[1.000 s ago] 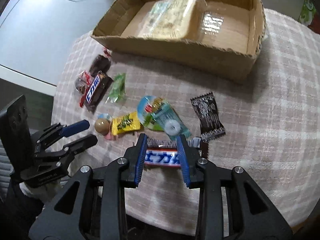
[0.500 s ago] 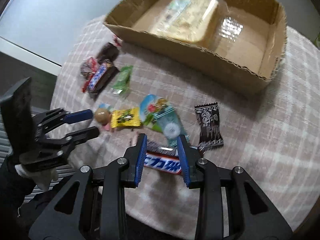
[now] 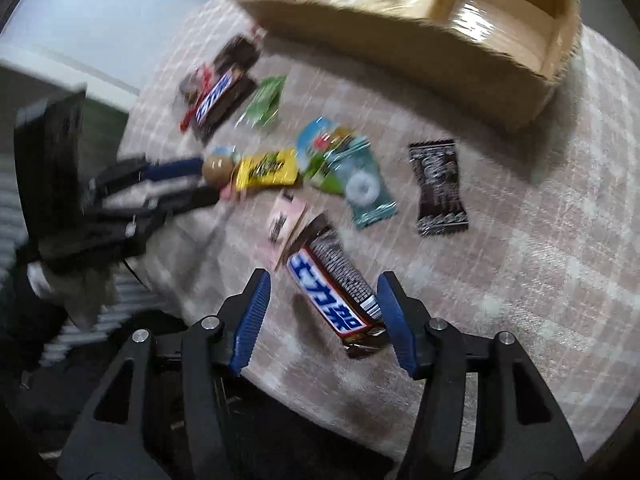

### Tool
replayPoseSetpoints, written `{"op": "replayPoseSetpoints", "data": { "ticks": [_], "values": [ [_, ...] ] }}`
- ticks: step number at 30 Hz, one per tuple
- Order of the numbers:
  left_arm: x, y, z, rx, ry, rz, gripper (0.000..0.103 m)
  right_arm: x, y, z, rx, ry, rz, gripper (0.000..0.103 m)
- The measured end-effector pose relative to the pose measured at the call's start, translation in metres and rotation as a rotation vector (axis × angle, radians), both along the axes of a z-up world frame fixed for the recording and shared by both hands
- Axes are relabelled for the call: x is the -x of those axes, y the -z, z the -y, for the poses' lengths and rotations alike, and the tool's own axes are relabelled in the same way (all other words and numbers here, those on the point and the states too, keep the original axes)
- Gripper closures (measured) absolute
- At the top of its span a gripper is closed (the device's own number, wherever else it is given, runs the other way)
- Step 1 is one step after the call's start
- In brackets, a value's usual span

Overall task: Organize snacks
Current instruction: 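Grasp the Snickers bar with the right tool while the left tool grasps the chocolate ball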

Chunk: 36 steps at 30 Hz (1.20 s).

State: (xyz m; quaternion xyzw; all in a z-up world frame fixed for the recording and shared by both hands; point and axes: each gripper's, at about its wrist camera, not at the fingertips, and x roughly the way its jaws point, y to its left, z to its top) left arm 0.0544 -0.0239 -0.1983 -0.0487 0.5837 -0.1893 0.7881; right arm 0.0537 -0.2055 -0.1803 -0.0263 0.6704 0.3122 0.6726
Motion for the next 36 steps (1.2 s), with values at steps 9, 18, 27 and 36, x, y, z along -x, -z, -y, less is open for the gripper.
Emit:
{"op": "replayPoseSetpoints", "data": {
  "ticks": [9, 18, 27, 36],
  "values": [
    [-0.002, -0.002, 0.015, -0.079, 0.038, 0.046, 0.059, 0.017, 0.008, -0.019, 0.140, -0.035, 0.114, 0.047],
    [0.005, -0.005, 0.014, -0.120, 0.050, 0.081, 0.071, 0.022, 0.007, -0.011, 0.149, 0.067, 0.148, 0.070],
    [0.015, -0.013, 0.002, -0.084, 0.009, 0.087, 0.072, 0.018, 0.004, 0.011, 0.105, 0.196, 0.138, 0.071],
    [0.018, -0.039, -0.003, -0.050, -0.003, 0.126, 0.072, 0.013, -0.019, 0.021, 0.079, 0.230, 0.178, 0.072]
  ]
}}
